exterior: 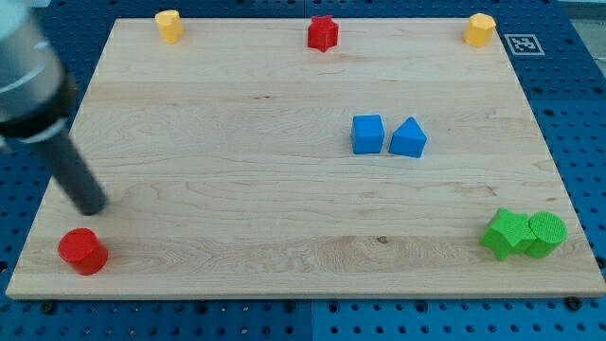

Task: Move the red circle horizontally to the left side of the green star

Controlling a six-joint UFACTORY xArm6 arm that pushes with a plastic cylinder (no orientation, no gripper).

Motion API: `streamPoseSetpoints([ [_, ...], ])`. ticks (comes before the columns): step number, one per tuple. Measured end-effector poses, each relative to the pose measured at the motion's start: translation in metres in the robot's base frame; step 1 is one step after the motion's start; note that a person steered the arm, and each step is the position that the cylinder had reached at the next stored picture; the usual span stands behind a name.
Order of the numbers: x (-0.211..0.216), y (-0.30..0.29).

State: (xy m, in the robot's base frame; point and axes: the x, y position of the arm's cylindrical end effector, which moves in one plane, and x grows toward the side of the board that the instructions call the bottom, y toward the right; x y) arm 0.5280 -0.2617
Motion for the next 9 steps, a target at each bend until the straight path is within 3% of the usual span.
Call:
streamPoseSetpoints([
  [1, 0.011, -0.042],
  [2, 0.011, -0.043],
  [4, 0.057, -0.043],
  [6, 0.079, 0.022],
  [9, 0.065, 0.026],
])
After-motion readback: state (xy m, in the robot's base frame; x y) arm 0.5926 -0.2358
